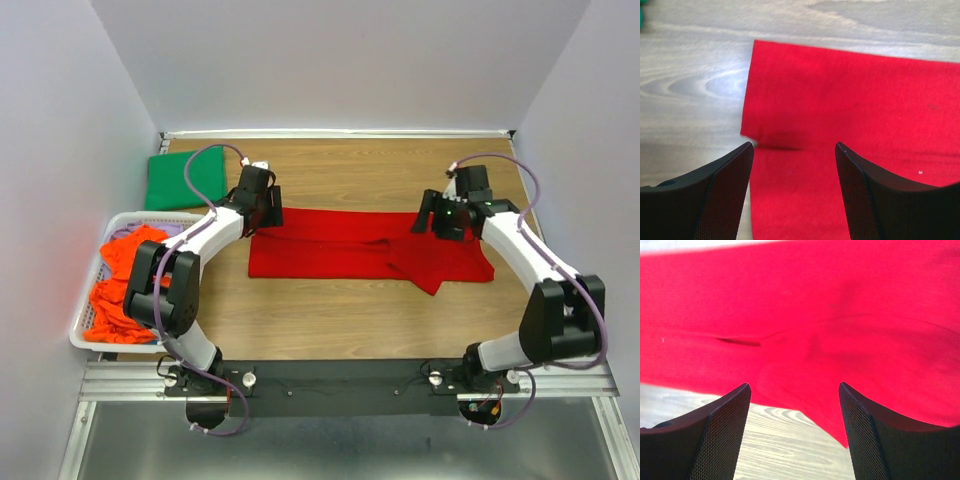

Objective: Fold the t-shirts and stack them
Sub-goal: Fold the tshirt

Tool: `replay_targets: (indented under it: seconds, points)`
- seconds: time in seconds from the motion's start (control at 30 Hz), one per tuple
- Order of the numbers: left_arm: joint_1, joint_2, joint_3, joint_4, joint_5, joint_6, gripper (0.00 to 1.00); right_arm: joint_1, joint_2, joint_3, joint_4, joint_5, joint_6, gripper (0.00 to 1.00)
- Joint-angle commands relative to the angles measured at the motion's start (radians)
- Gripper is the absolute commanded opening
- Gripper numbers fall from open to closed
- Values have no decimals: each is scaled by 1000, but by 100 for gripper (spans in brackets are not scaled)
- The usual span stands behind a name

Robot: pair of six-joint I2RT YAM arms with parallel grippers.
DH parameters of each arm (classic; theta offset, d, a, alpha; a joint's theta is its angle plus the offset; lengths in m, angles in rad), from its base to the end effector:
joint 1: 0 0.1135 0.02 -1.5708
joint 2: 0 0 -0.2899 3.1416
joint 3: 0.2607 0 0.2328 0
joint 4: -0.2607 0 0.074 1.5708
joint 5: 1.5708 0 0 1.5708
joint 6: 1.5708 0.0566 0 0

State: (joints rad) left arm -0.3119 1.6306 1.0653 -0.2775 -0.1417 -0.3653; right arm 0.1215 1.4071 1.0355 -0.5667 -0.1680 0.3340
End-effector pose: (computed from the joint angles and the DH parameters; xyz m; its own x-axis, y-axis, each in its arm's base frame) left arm 0.3317 -0.0985 0.2360 -0.7402 -0.1329 -0.6591 -0.0536 0.9888 -0.1392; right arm 0.2776 0.0434 0.2691 -0.8277 0.2246 -0.5143 0.0569 0.9453 0.3212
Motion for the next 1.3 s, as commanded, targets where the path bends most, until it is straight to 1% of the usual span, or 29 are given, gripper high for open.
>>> replay_targets:
  seconds: [0.0,0.13,0.27,0.47,0.5,0.57,0.6,0.67,0.73,0.8,0.83,0.9,0.93,0.97,1.0,1.03,1.07,1.13,1.27]
  points:
    - [-12,26,44,8,11,9,74,55,98,21,57,-105,-55,78]
    - [-18,21,38,6,1,11,74,110,145,-2,88,-139,-44,76]
    - [-21,28,24,11,-7,6,74,167,144,-92,108,-168,-23,73]
    - [-21,61,24,20,-19,11,74,184,136,-209,116,-195,22,72]
    - [-21,67,33,20,-19,12,74,184,119,-219,116,-197,28,70]
    - [-21,81,45,20,-19,17,74,182,81,-221,114,-170,45,69]
    - [-21,86,56,20,-19,17,74,182,58,-209,111,-109,66,67]
    - [-21,97,67,20,-24,19,74,175,-9,-181,108,-33,73,66]
    - [-21,107,82,21,-25,19,74,153,-37,-151,102,60,76,66]
    - [-21,126,91,27,-27,19,73,93,-40,-115,103,117,80,65]
    - [-21,142,105,27,-26,20,71,34,-31,-91,103,143,85,63]
    - [-19,159,120,21,-33,20,67,-29,-1,-60,106,145,89,62]
    - [-19,178,131,21,-36,19,65,-54,33,-49,120,162,94,58]
    - [-19,186,136,18,-41,19,64,-104,52,-37,132,162,100,56]
    - [-16,192,140,12,-47,16,61,-117,67,-20,149,162,103,54]
    - [-16,198,142,14,-48,11,60,-153,104,-12,192,136,109,51]
    - [-15,205,142,15,-50,6,60,-190,122,-3,211,131,117,50]
    - [-9,213,142,21,-45,-1,59,-216,163,20,266,124,122,48]
    - [8,253,148,6,-36,-11,58,-288,303,47,347,84,140,44]
